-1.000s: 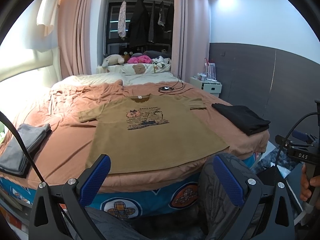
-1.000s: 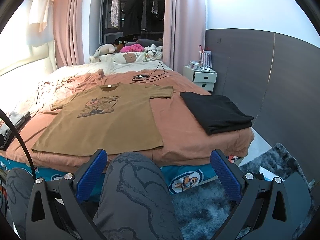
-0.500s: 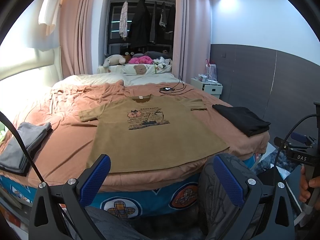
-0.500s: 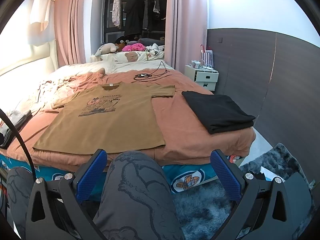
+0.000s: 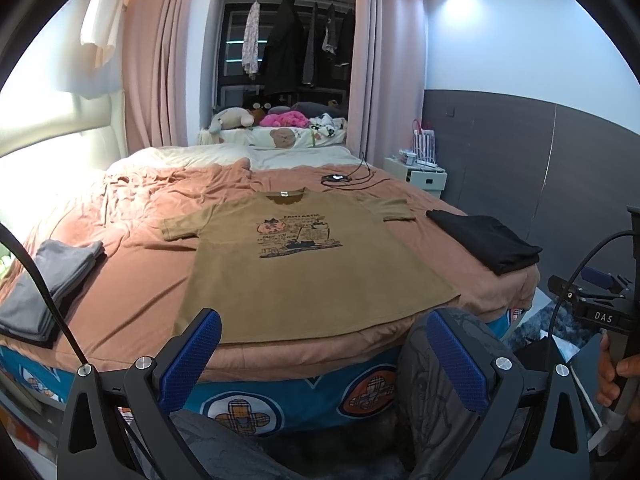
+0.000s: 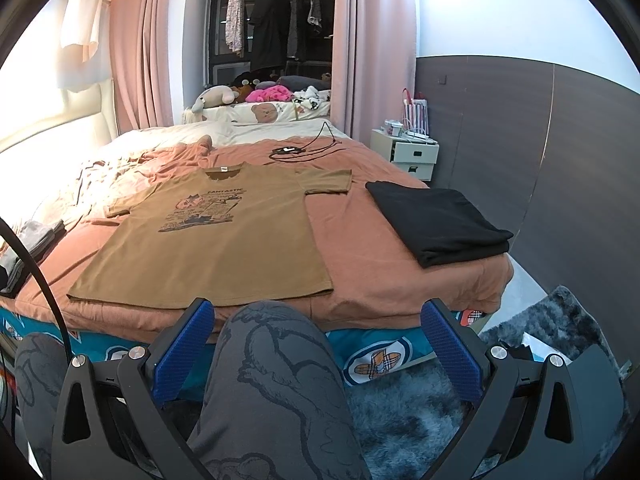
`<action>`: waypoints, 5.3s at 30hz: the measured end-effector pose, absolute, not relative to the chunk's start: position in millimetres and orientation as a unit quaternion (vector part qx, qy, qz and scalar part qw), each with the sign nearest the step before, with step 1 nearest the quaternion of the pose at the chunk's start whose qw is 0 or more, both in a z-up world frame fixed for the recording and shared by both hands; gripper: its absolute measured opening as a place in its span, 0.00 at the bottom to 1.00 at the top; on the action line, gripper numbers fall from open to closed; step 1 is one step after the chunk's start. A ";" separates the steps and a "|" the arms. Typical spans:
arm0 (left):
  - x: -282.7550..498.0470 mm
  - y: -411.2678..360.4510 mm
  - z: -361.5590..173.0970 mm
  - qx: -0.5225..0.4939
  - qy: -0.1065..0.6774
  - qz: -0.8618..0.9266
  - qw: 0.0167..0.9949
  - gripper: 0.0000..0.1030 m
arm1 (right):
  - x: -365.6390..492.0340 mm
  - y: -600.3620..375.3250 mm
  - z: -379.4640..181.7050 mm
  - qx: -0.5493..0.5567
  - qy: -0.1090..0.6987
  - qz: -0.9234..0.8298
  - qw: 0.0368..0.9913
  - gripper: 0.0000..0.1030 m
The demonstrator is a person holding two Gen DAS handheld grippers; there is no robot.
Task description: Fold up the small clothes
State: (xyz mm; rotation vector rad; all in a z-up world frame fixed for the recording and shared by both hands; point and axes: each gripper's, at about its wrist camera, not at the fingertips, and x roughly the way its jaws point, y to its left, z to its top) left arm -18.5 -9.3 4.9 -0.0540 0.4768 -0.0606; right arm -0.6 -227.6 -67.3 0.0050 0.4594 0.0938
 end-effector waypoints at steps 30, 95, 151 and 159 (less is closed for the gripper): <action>6.7 37.6 20.9 -0.066 0.249 0.013 0.966 1.00 | 56.9 -228.5 -41.4 0.030 0.242 0.076 0.967 1.00; 315.9 301.5 -25.1 -0.121 0.351 0.137 0.918 1.00 | 413.0 -32.9 -26.2 -0.037 0.251 0.255 0.933 1.00; 536.3 428.4 -129.2 -0.265 0.431 0.097 0.857 0.06 | 686.4 224.6 -190.2 0.130 0.520 0.388 0.750 0.06; 546.7 395.5 -95.1 -0.253 0.421 0.063 0.869 0.06 | 683.8 196.5 -166.7 0.137 0.515 0.384 0.754 0.08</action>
